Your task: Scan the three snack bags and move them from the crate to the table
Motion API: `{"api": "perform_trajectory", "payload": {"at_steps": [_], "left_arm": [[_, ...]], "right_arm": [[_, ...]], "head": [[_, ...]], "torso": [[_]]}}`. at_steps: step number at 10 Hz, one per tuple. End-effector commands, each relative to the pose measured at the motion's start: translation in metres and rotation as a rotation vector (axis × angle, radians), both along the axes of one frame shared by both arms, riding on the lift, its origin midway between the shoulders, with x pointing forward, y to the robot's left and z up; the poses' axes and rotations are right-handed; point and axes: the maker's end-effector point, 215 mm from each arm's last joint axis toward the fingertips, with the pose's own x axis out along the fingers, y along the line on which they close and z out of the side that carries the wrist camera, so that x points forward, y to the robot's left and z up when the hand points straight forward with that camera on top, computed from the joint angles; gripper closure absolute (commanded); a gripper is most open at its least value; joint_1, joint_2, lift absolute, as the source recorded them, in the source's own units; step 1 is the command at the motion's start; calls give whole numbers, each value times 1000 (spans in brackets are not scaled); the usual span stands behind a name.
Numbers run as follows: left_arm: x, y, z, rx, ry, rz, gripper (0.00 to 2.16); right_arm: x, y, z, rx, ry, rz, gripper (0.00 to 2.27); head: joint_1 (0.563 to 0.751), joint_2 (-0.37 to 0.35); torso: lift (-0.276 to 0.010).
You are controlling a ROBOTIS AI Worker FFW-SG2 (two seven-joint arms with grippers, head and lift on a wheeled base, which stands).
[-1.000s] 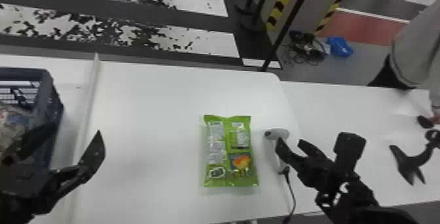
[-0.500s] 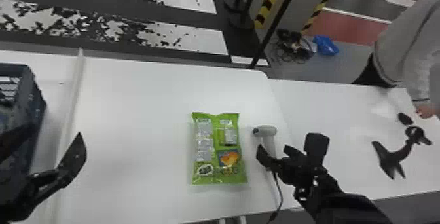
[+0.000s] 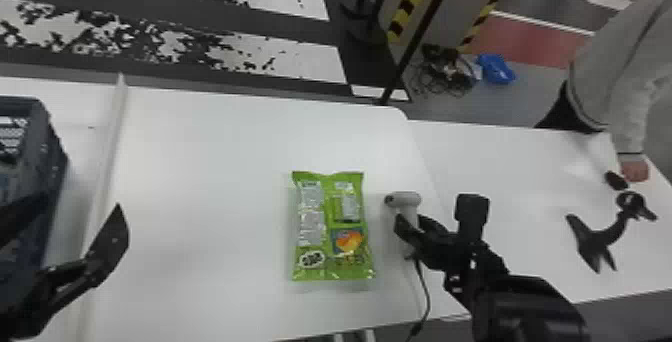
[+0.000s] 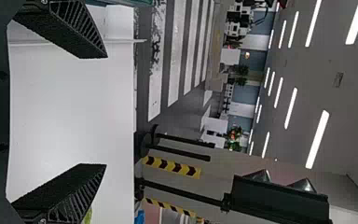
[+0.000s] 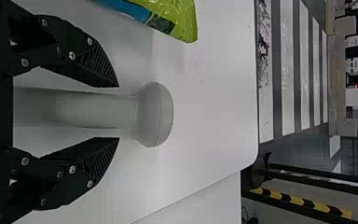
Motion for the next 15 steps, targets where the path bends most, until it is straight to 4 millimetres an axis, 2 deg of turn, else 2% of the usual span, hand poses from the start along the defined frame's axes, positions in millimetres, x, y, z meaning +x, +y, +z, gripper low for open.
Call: {"api": "perform_trajectory", "payload": {"at_steps": [1, 3, 4, 5, 7, 9, 10, 12, 15], "left_arm": [[1, 2, 0, 3, -2, 3, 29], [3, 2, 3, 2, -8, 3, 29], [4, 2, 3, 3, -8, 1, 29], [5, 1, 5, 2, -11, 0, 29], [6, -1, 5, -1, -13, -3, 29], [6, -2, 8, -1, -19, -7, 29], [6, -2, 10, -6, -19, -7, 29], [4, -4, 10, -8, -18, -12, 29], [2, -7, 12, -8, -19, -21, 29]], "right_arm": [[4, -6, -1, -18, -9, 5, 2243], [7, -8, 13, -30, -61, -2, 2243], [5, -8, 30, -48, -93, -11, 2243], [2, -3, 56, -69, -136, -16, 2243], [-3, 33, 113, -64, -208, -6, 2243], [-9, 83, 152, -7, -228, 28, 2243], [-9, 109, 159, 26, -230, 53, 2243], [-2, 152, 156, 85, -226, 69, 2243], [14, 198, 134, 81, -190, 83, 2243]], "head": [[695, -342], [695, -346], [695, -347], [695, -350], [695, -344], [695, -308], [695, -274], [695, -199], [695, -126]], "torso": [[-62], [-62], [-62], [-62], [-62], [-62], [-62], [-62], [-62]]}}
